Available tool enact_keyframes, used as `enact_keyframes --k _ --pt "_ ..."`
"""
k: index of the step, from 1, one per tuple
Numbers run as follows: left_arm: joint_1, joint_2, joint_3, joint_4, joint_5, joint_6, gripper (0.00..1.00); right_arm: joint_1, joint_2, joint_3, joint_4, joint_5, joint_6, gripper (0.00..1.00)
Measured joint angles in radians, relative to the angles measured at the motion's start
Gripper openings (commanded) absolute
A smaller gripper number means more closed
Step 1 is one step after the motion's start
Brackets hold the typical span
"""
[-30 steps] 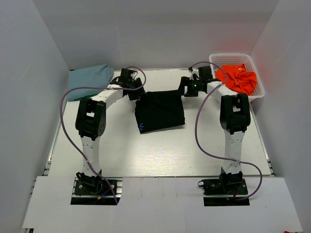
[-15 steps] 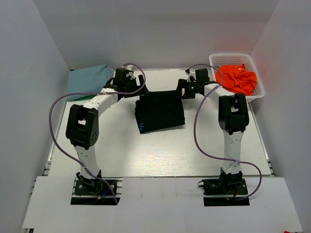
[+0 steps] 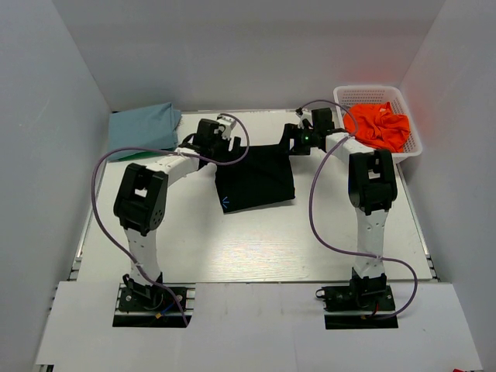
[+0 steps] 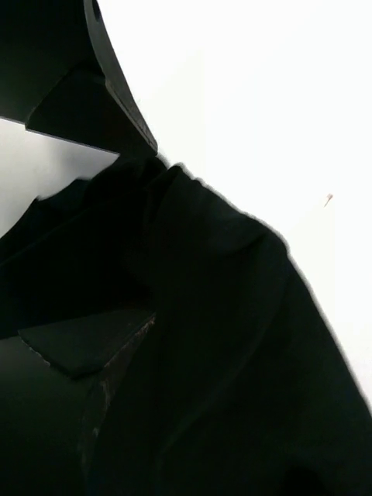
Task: Fold and stack the t-shirts
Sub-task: Fold the long partially folded tshirt into a neat square
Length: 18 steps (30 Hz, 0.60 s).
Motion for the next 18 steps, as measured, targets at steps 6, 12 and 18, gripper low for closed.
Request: enact_keyframes --k 6,12,18 --pt "0.003 0.063 0.052 0.035 -0.031 0.032 0.65 0.0 0.002 0.022 -0.002 0.0 0.002 0.74" --pt "0.003 0.106 0.076 0.049 -0.034 0.042 0.19 0.0 0.012 0.047 -0.003 -0.001 -0.001 0.52" --pt "0.003 0.105 0.072 0.081 -0.029 0.027 0.0 0.0 0.03 0.07 -0.005 -0.014 -0.005 0.0"
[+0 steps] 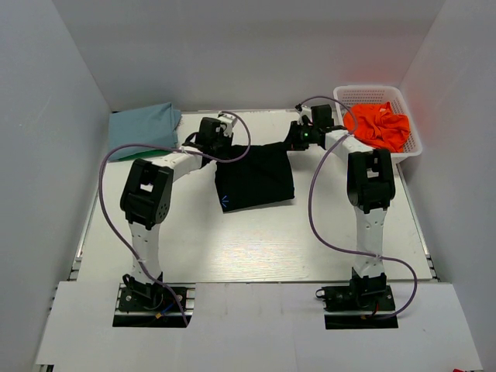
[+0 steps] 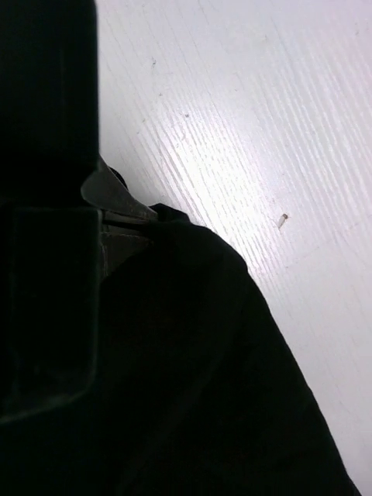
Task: Fold and stack the t-shirts
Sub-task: Fold the long partially folded tshirt into a neat square
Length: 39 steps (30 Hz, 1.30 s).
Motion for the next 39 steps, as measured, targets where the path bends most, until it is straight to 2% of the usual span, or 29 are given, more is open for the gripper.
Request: enact_keyframes --k 4,8,17,24,29,34,39 --pt "0.0 -0.034 -0.011 0.007 0.012 -0.015 0.0 0.0 0.0 0.0 0.001 -0.011 0.006 0.0" --pt "0.0 -0.144 -0.067 0.018 0.024 -0.038 0.0 0.0 -0.016 -0.019 0.009 -0.018 0.007 0.0" --pt "-0.003 -0.46 -0.26 0.047 0.06 -0.106 0.0 0.004 -0.257 -0.182 0.032 -0.07 0.012 0.0" --pt "-0.003 -0.585 -0.376 0.038 0.013 -0.166 0.0 0.018 -0.345 -0.205 0.031 -0.121 0.006 0.0" --pt "0.01 -0.549 -0.373 0.026 -0.056 -0.199 0.0 0.037 -0.297 -0.188 0.023 -0.123 0.009 0.0" --pt "0.018 -0.391 -0.312 -0.001 -0.172 -0.24 0.0 0.041 -0.139 -0.06 0.016 -0.09 0.034 0.0" --pt "0.041 -0.219 -0.234 -0.028 -0.21 -0.27 0.0 0.042 0.017 0.06 0.013 -0.038 0.071 0.0"
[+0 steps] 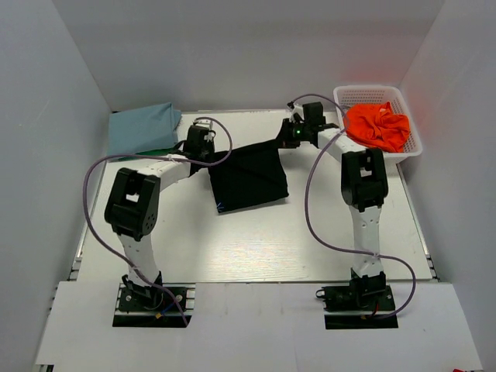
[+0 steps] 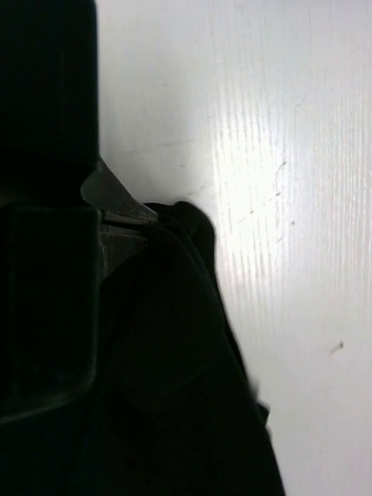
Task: Fold and stack the t-shirts
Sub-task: Fold the long partially folded tshirt into a neat square
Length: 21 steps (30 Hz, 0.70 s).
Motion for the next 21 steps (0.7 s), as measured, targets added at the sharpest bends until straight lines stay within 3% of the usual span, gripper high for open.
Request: enact_keyframes --k 6,8,9,10,12,13,15,16,17,21 --pt "0.036 0.176 0.142 -0.044 0.01 -0.027 0.02 0.0 0.14 0.132 -0.013 0.027 0.029 0.0" --pt "0.048 0.209 0.197 -0.073 0.013 -0.037 0.14 0.0 0.171 0.179 -0.014 0.024 0.034 0.21" --pt "0.053 0.22 0.221 -0.087 0.019 -0.039 0.4 0.0 0.182 0.199 -0.014 0.023 0.04 0.27" --pt "0.059 0.226 0.237 -0.096 0.02 -0.035 0.56 0.0 0.191 0.217 -0.013 0.023 0.041 0.33" --pt "0.072 0.224 0.248 -0.121 0.016 -0.043 0.76 -0.003 0.196 0.235 -0.012 0.02 0.042 0.38" --pt "0.079 0.223 0.252 -0.138 0.014 -0.041 1.0 -0.006 0.196 0.24 -0.012 0.019 0.04 0.38" --pt "0.088 0.217 0.259 -0.179 0.006 -0.043 1.0 -0.008 0.189 0.243 -0.012 0.016 0.037 0.48" --pt "0.092 0.212 0.269 -0.206 0.002 -0.048 1.0 -0.008 0.182 0.24 -0.016 0.017 0.037 0.85" --pt "0.096 0.205 0.282 -0.238 -0.006 -0.051 1.0 -0.01 0.172 0.234 -0.018 0.018 0.044 0.9" --pt "0.094 0.145 0.336 -0.335 -0.022 -0.062 1.0 -0.009 0.035 0.128 -0.024 0.023 0.03 0.9"
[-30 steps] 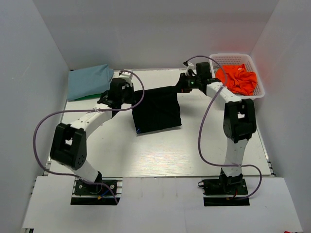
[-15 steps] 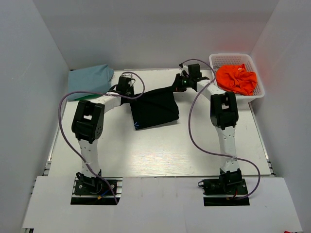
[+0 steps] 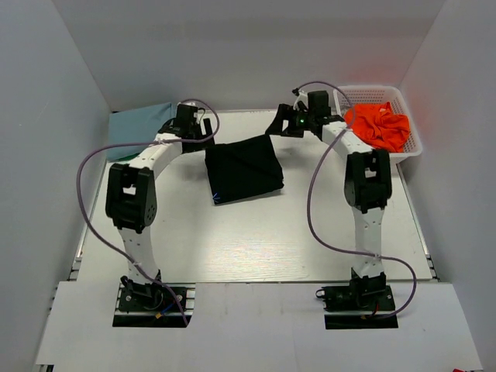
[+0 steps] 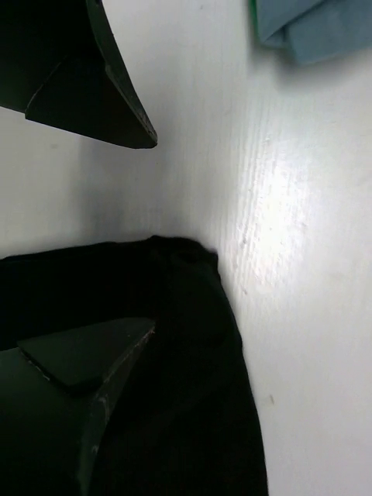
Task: Fold and stack the t-shirts
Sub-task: Fold the long partially folded tshirt into a neat square, then put the neatly folded tshirt into the corner of the board with the left arm
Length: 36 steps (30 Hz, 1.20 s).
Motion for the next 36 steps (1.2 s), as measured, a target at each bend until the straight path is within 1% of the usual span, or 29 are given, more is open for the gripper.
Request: enact_keyframes --k 3,6,8,10,14,18,20,23,25,27,29,31,33,36 --pt "-0.011 -0.084 0.035 -0.029 0.02 -0.014 1.0 0.013 -0.175 -0.132 0.014 -0.011 0.001 0.9" --pt "-0.019 -0.171 0.014 0.017 0.12 -0.027 1.0 0.047 -0.335 -0.25 0.048 -0.045 0.0 0.9" --pt "-0.026 -0.2 -0.012 0.057 0.188 -0.035 1.0 0.083 -0.403 -0.31 0.074 -0.081 -0.002 0.9" --pt "-0.029 -0.19 -0.025 0.084 0.248 -0.046 1.0 0.125 -0.437 -0.36 0.1 -0.134 -0.002 0.9" --pt "-0.036 -0.078 -0.029 0.108 0.32 -0.063 1.0 0.197 -0.393 -0.409 0.141 -0.237 0.004 0.9" --pt "-0.034 0.068 -0.032 0.098 0.342 -0.065 1.0 0.209 -0.242 -0.382 0.183 -0.311 0.011 0.9" --pt "-0.028 0.123 -0.024 0.108 0.359 -0.067 1.0 0.2 -0.158 -0.365 0.214 -0.311 0.022 0.9" --pt "-0.019 0.126 -0.011 0.118 0.367 -0.063 1.0 0.176 -0.062 -0.356 0.264 -0.272 0.071 0.9" --pt "-0.017 0.136 -0.009 0.122 0.373 -0.06 1.0 0.153 -0.024 -0.364 0.327 -0.271 0.143 0.9" --pt "-0.017 0.138 -0.007 0.123 0.369 -0.057 1.0 0.132 -0.024 -0.394 0.426 -0.256 0.218 0.9" --pt "-0.018 0.142 -0.001 0.122 0.364 -0.053 1.0 0.112 -0.037 -0.459 0.527 -0.235 0.283 0.9" --pt "-0.017 0.15 0.013 0.117 0.363 -0.051 1.0 0.096 -0.039 -0.506 0.611 -0.241 0.339 0.9" --pt "-0.017 0.167 0.045 0.099 0.363 -0.049 1.0 0.088 -0.045 -0.528 0.66 -0.249 0.374 0.9" --pt "-0.017 0.185 0.087 0.07 0.361 -0.048 1.0 0.085 -0.069 -0.552 0.661 -0.255 0.376 0.9"
